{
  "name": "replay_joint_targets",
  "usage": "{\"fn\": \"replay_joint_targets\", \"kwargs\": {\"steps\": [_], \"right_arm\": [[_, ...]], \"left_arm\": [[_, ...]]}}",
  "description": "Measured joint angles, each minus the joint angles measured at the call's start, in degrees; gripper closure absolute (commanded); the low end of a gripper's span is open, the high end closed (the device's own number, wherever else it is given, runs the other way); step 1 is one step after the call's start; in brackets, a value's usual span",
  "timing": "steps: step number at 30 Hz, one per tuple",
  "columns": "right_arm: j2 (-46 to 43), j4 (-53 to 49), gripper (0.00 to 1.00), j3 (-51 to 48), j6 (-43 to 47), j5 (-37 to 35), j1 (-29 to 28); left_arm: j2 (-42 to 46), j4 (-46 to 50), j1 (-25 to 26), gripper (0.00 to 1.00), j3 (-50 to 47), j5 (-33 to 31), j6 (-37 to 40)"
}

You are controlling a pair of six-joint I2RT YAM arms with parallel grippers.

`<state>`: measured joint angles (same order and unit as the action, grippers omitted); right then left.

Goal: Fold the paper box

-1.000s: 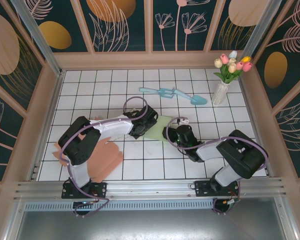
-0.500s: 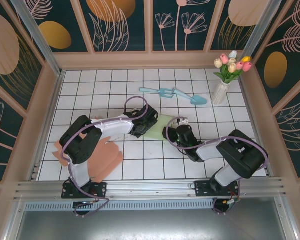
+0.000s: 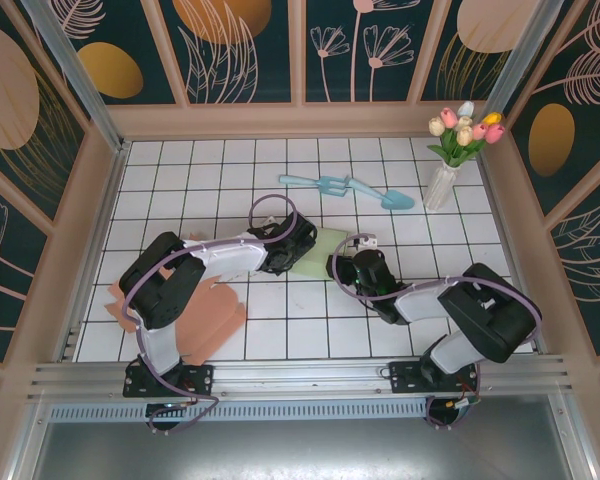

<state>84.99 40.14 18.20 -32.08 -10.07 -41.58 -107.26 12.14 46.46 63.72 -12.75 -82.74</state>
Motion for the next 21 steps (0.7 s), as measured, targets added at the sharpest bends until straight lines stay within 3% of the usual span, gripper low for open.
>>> {"fn": "replay_joint_targets", "kwargs": {"steps": [12,21], "right_arm": [[-11.8,-6.7,0.42,-0.7,-1.6,-0.6,-0.7],[-11.1,-10.3,0.43,-0.7,-4.2,-0.7,-3.9]], "left_arm": [[0.0,-0.4,0.0,0.18,-0.1,-0.1,0.2],[0.0,-1.0,0.0,0.18,-0.4,-0.1,0.2]]}}
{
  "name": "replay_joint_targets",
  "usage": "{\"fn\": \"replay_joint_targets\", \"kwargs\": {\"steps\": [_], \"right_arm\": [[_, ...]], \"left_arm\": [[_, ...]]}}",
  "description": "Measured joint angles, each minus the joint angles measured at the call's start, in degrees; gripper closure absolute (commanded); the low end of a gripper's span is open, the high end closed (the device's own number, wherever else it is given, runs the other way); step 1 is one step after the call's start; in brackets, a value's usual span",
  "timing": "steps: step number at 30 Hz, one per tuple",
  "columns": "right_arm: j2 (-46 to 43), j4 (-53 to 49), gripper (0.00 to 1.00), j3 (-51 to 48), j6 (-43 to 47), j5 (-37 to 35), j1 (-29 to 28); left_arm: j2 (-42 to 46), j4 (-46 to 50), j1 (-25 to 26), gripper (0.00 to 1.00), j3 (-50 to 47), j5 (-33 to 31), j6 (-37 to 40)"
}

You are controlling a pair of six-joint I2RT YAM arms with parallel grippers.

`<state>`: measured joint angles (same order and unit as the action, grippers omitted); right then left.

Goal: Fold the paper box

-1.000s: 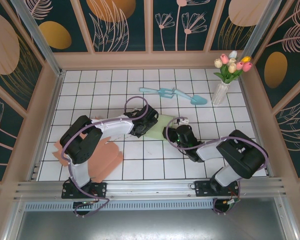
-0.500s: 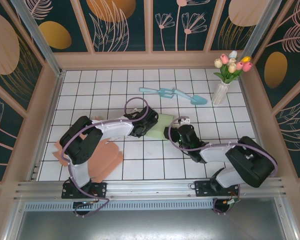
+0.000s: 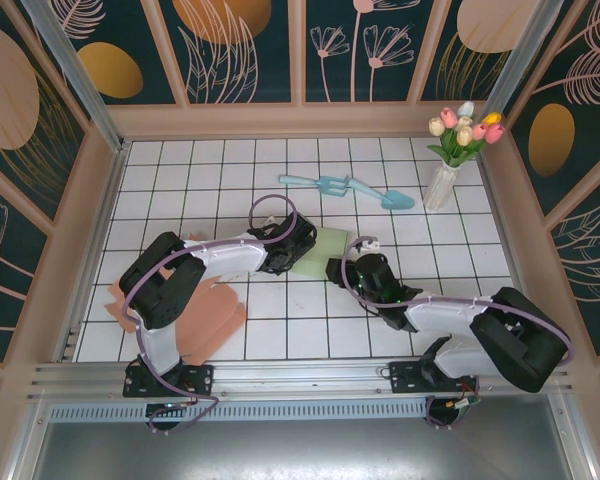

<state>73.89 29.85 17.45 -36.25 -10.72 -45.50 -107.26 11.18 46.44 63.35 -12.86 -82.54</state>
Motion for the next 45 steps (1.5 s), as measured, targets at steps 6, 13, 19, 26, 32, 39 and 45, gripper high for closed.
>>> {"fn": "replay_joint_targets", "kwargs": {"steps": [6,13,19,26,32,39,45], "right_arm": [[1.0,-0.9,0.43,0.0,-0.9,-1.0,-2.8],[1.0,-1.2,0.43,-0.5,-1.9,-1.9,-3.8],[1.0,-1.4,0.45,-1.2,-2.3,-1.8,-4.7],[1.1,-1.4,0.51,-2.3,-3.1,-1.8,-5.2],[0.0,-0.5,0.56,-3.3,-2.9,-1.4,-5.3],[-1.3,-0.1,0.52,-3.3,-1.3,-2.2,-5.5],[-1.2,-0.1,0.53,-3.1,-0.3,-3.3,-5.3]], "left_arm": [[0.0,-0.1,0.0,0.18,0.0,0.0,0.0],[0.0,-0.1,0.0,0.18,0.0,0.0,0.0],[0.0,-0.1,0.0,0.18,0.0,0.0,0.0],[0.0,-0.1,0.0,0.18,0.0,0.0,0.0],[0.0,-0.1,0.0,0.18,0.0,0.0,0.0],[0.0,-0.2,0.0,0.19,0.0,0.0,0.0],[0.0,-0.2,0.0,0.19,0.0,0.0,0.0]]}}
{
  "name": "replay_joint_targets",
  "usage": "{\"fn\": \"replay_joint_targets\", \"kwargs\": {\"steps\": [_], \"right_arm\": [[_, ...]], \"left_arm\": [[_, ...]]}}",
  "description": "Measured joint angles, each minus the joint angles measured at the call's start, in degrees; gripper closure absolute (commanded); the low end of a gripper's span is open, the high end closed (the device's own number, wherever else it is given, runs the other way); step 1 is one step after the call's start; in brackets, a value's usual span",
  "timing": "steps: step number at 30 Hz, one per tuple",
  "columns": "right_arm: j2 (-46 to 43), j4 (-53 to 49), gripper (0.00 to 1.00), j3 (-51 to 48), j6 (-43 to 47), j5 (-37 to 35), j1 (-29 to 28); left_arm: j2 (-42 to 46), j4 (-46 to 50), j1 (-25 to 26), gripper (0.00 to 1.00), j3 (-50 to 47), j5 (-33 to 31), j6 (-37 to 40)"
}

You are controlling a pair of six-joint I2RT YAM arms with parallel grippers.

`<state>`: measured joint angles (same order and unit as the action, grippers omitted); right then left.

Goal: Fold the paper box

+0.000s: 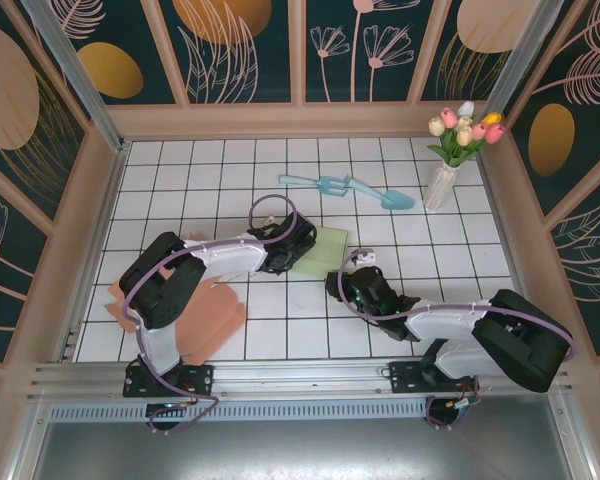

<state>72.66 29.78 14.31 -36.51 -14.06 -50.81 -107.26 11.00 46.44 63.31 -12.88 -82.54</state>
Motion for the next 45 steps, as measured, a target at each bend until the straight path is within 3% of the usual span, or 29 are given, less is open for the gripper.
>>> {"fn": "replay_joint_targets", "kwargs": {"steps": [18,30,45], "right_arm": [[5.0,3.1,0.57,0.4,2.1,-0.7,0.3],[13.7,10.9,0.61,0.5,3.7,-3.8,1.0],[17.5,15.5,0.53,1.0,4.3,-9.9,2.2]], "left_arm": [[0.0,-0.1,0.0,0.19,0.0,0.0,0.0],[-0.2,-0.8,0.0,0.19,0.0,0.0,0.7],[-0.2,-1.6,-0.1,0.19,-0.3,-1.1,1.4]]}}
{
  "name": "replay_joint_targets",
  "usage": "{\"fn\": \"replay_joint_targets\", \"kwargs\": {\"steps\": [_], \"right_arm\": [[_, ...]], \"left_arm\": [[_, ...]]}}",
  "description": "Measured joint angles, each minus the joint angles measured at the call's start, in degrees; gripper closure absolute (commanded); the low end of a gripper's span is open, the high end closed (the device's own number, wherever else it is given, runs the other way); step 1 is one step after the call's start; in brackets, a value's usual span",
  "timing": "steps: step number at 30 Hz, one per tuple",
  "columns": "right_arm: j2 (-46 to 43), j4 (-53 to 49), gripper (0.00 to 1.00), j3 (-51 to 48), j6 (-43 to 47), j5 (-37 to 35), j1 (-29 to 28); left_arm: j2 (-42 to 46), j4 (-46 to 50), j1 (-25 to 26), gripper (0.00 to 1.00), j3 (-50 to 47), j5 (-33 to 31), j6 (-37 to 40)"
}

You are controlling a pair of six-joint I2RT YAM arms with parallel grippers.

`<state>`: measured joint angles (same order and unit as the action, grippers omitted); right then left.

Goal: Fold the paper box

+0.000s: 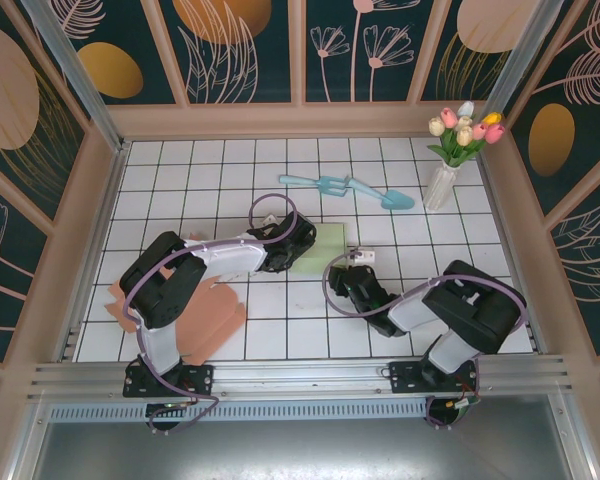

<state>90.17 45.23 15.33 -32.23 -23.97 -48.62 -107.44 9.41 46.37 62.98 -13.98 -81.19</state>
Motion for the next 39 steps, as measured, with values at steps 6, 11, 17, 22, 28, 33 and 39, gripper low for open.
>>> {"fn": "replay_joint_targets", "kwargs": {"steps": [6,11,17,22,28,33,39], "right_arm": [[0.0,-1.0,0.47,1.0,0.7,0.2,2.1],[0.0,-2.4,0.47,2.1,1.4,0.2,2.3],[-1.4,-4.7,0.46,2.3,1.7,0.4,1.3],[-5.1,-10.2,0.46,2.9,1.9,-1.7,-2.6],[-8.7,-14.8,0.49,3.6,1.9,-2.8,-2.9],[-8.6,-15.1,0.52,4.1,2.4,-1.6,-1.8],[-4.0,-14.0,0.54,5.3,3.7,0.2,0.4]], "left_arm": [[0.0,-0.3,-0.2,0.19,-0.2,0.0,0.0],[0.0,-0.7,-0.3,0.2,-0.4,0.2,-0.3],[0.0,-0.7,-0.3,0.2,-0.4,0.2,-1.4],[0.0,-0.6,-0.3,0.2,-0.4,0.2,-1.6],[-0.1,-0.6,-0.3,0.2,-0.4,0.2,-1.6],[-0.3,-0.6,-0.3,0.2,-0.2,0.2,-1.8],[-0.3,-0.6,-0.3,0.2,-0.2,0.2,-1.8]]}}
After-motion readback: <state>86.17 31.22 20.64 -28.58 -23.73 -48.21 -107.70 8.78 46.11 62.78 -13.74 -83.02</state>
